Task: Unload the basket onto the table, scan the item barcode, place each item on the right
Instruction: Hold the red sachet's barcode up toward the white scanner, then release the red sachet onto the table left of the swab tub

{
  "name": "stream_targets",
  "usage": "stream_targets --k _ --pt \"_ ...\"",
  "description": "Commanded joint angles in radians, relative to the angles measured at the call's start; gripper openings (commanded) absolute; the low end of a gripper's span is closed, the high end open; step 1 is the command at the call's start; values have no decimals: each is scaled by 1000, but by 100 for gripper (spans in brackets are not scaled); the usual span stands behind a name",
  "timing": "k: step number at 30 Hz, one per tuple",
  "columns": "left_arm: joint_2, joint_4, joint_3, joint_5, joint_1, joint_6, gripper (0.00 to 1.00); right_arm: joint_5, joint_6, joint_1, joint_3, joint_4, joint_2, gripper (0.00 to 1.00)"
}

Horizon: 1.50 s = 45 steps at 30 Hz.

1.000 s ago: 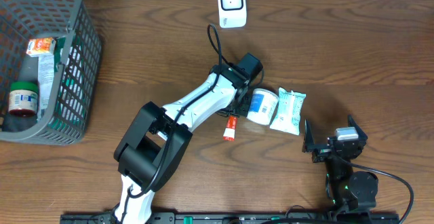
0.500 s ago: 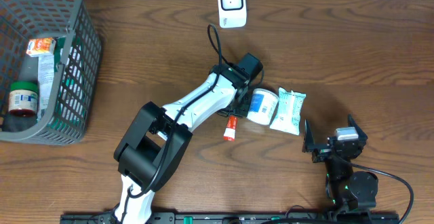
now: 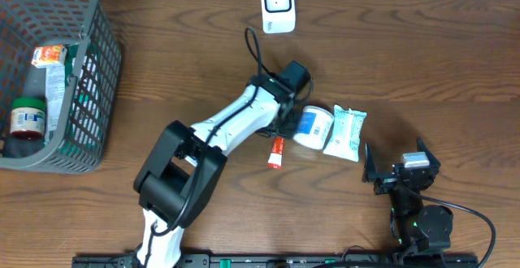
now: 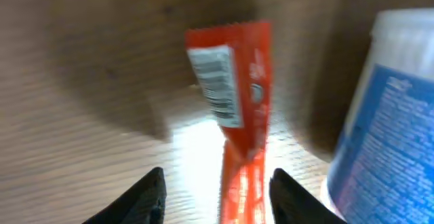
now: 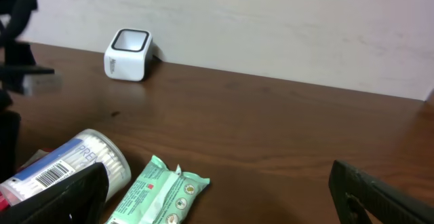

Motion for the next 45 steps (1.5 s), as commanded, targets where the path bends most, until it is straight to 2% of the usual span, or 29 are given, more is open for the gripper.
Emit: stream_targets --k 1,2,17,35,38,45 --pt "-66 -9 -3 -5 38 10 15 2 -6 5 -1 -4 -5 99" --pt "-66 -15 -3 -5 43 10 8 2 -6 5 -1 -4 -5 99" --pt "45 -29 -33 -4 3 -41 8 2 -6 5 -1 -4 -5 99" --pt "48 -14 -39 54 1 -56 7 2 -6 5 -1 -4 -5 99" --pt "46 -14 -39 28 2 -56 7 2 -6 5 -1 -4 -5 99" --pt "-65 -66 -27 -169 4 -56 8 2 -6 5 -1 -4 -5 99"
